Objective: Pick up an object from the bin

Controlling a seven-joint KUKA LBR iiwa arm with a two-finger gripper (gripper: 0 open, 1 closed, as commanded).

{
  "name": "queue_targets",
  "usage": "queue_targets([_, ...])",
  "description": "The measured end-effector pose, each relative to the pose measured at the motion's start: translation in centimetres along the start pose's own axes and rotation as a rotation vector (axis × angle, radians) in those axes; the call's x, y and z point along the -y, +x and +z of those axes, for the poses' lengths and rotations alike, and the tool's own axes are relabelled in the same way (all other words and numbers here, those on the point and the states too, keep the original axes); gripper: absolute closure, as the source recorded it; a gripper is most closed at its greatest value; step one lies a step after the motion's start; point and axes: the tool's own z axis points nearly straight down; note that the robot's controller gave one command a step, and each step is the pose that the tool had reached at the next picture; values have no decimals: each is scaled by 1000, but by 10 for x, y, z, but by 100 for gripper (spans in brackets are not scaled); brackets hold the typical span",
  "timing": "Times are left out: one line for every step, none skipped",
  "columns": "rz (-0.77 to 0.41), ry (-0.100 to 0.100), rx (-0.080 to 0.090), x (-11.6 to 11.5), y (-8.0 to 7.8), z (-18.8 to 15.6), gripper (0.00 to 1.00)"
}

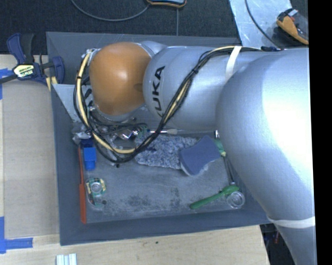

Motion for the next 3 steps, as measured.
queue_targets([-107,6,-1,3,5,29,0])
queue_targets([-440,3,6,-2,4,28,100])
queue_targets([-439,3,6,-2,4,28,100])
